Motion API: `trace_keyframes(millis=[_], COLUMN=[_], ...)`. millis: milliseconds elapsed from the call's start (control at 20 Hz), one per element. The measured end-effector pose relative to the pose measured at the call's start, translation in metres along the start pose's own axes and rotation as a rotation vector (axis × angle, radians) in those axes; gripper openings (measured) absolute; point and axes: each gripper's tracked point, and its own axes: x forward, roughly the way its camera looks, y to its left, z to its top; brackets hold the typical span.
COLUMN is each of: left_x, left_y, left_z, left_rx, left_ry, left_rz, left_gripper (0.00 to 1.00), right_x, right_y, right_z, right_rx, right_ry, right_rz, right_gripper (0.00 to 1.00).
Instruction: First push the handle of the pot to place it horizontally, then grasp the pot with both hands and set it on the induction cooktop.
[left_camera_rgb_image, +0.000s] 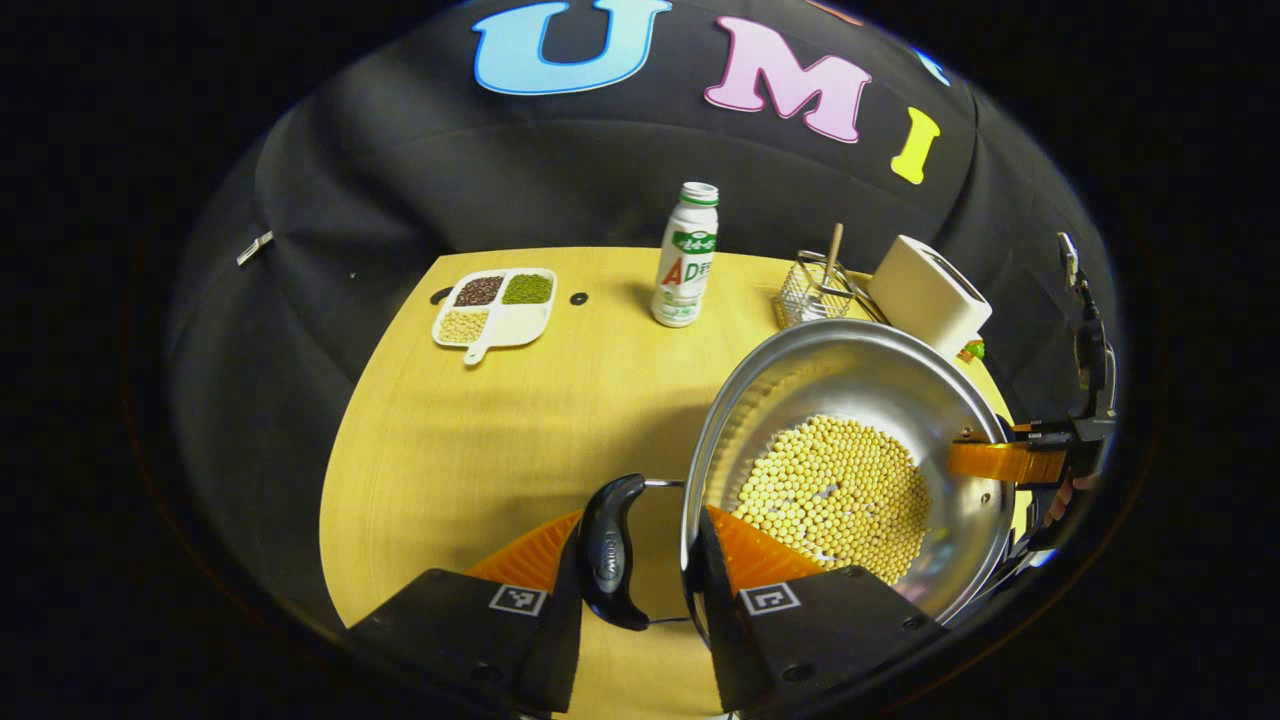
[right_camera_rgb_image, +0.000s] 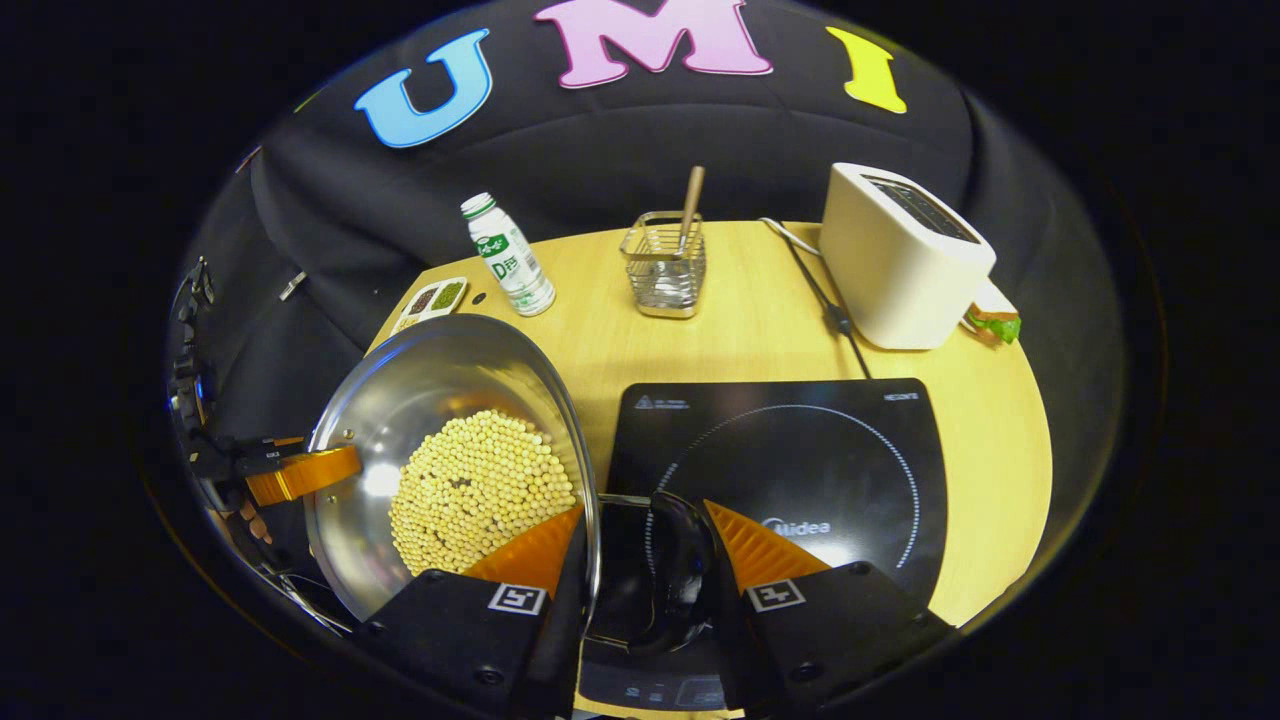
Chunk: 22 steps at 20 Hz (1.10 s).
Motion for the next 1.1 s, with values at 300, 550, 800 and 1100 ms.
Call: trace_keyframes(millis=[300,550,800,1100], left_x=[0.001,0.006,0.015,0.025], left_y=[-0.060,-0.105,-0.145,-0.186], left_z=[0.000,0.001,0.004,0.008], left_rx=[0.016,0.031,0.036,0.052], left_ry=[-0.001,0.003,0.001,0.005], left_rz=[-0.022,-0.031,-0.040,-0.040], left_gripper=[0.55,0.55,0.55,0.55], right_x=[-0.024,-0.034,-0.043,-0.045], right_y=[-0.057,-0.100,-0.141,-0.182], right_z=[-0.001,-0.001,0.000,0.001], right_rx=[0.017,0.031,0.044,0.058], right_ry=[-0.008,-0.007,-0.014,-0.010], right_rz=[-0.017,-0.029,-0.039,-0.038], right_gripper=[0.53,0.58,0.58,0.58])
